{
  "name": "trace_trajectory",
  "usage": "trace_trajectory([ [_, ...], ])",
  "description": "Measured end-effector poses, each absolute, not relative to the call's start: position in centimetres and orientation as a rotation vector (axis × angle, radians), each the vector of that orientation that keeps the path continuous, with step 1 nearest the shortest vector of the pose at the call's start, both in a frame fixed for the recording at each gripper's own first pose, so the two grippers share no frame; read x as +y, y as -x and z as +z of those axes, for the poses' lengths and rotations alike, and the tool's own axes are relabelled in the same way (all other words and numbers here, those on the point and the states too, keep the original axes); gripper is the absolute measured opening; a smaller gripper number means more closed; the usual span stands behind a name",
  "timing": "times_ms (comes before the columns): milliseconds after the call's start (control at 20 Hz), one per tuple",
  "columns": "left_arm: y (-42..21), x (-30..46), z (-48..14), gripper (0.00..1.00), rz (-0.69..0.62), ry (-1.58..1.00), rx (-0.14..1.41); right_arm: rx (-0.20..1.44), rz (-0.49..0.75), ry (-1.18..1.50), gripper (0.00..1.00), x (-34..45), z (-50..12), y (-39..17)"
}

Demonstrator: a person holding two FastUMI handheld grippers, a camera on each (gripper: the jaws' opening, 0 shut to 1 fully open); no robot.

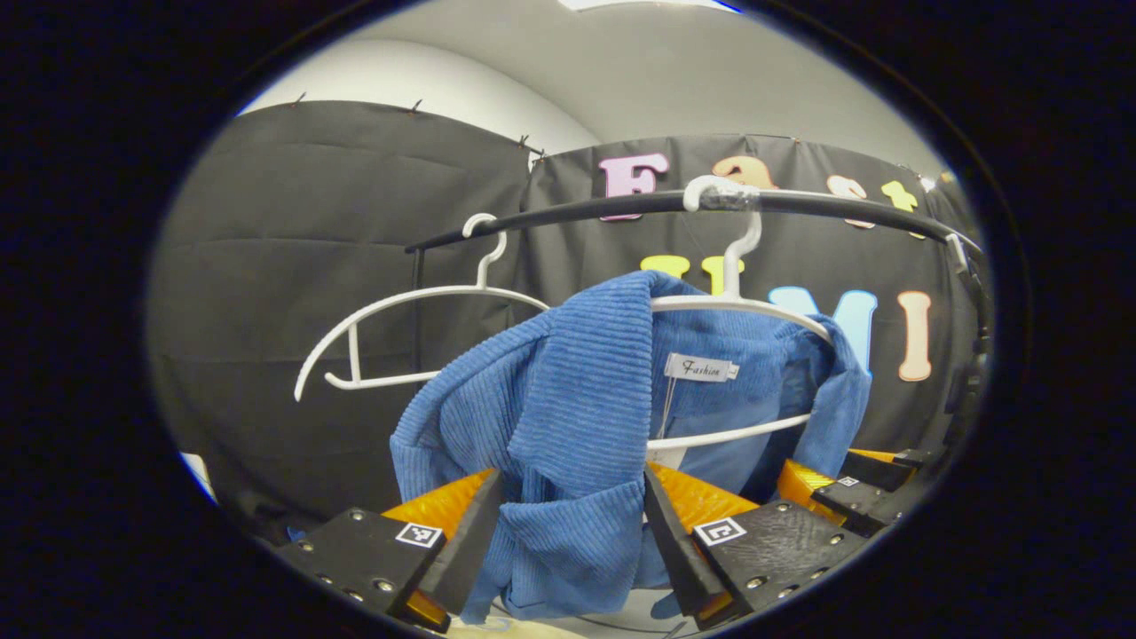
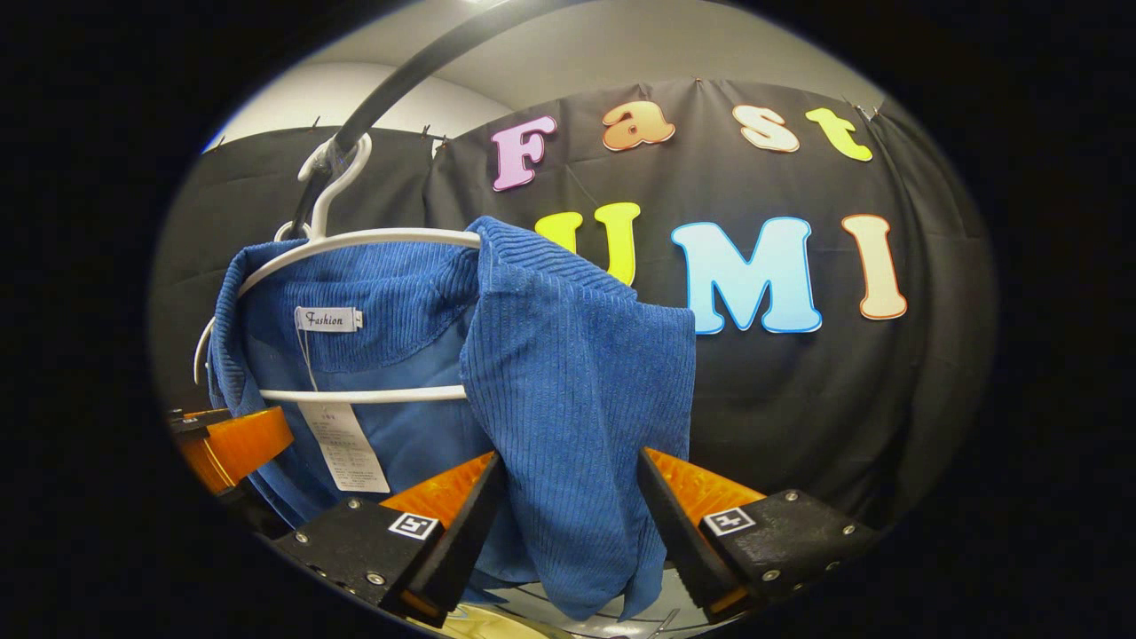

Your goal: Grasp the clothes on the hanger with both hands and then place them into the laundry hamper below.

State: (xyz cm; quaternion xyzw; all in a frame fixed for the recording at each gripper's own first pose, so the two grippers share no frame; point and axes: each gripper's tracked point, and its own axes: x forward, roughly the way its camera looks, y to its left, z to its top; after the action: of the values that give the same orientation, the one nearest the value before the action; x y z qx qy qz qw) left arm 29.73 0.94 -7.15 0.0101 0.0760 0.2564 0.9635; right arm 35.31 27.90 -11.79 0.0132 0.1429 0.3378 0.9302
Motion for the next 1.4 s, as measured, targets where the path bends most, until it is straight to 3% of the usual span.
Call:
trace_trajectory([
  [50,-29.9,1.0,-7.2,0.87,0.508,-0.015,0.153,0.279,0.694,-0.008,0.9,27.9,-11.7,-35.5],
  [100,-30.2,1.0,-7.3,0.82,0.503,-0.012,0.15,0.267,0.692,0.011,0.81,27.9,-11.6,-35.7],
  [150,-30.3,0.7,-7.2,0.7,0.482,-0.002,0.149,0.262,0.694,0.022,0.74,27.8,-11.6,-35.8],
  [200,-30.6,0.3,-7.2,0.58,0.456,0.008,0.137,0.263,0.697,0.023,0.59,27.9,-11.6,-35.7],
  [250,-30.4,0.5,-7.1,0.58,0.46,0.006,0.126,0.267,0.698,0.014,0.5,27.8,-11.6,-35.7],
  [400,-30.1,0.7,-7.5,0.14,0.417,0.054,0.11,0.29,0.666,-0.053,0.12,26.9,-11.6,-35.9],
  [500,-29.5,0.5,-7.0,0.01,0.387,0.088,0.085,0.325,0.697,-0.102,0.01,27.2,-11.6,-35.3],
  [950,-27.7,-0.9,-6.3,0.02,0.249,0.149,0.054,0.268,0.704,-0.093,0.0,27.1,-10.4,-35.3],
  [1400,-25.9,-0.8,-2.8,0.02,0.223,0.166,0.014,0.226,0.653,-0.138,0.0,25.5,-8.4,-35.9],
])
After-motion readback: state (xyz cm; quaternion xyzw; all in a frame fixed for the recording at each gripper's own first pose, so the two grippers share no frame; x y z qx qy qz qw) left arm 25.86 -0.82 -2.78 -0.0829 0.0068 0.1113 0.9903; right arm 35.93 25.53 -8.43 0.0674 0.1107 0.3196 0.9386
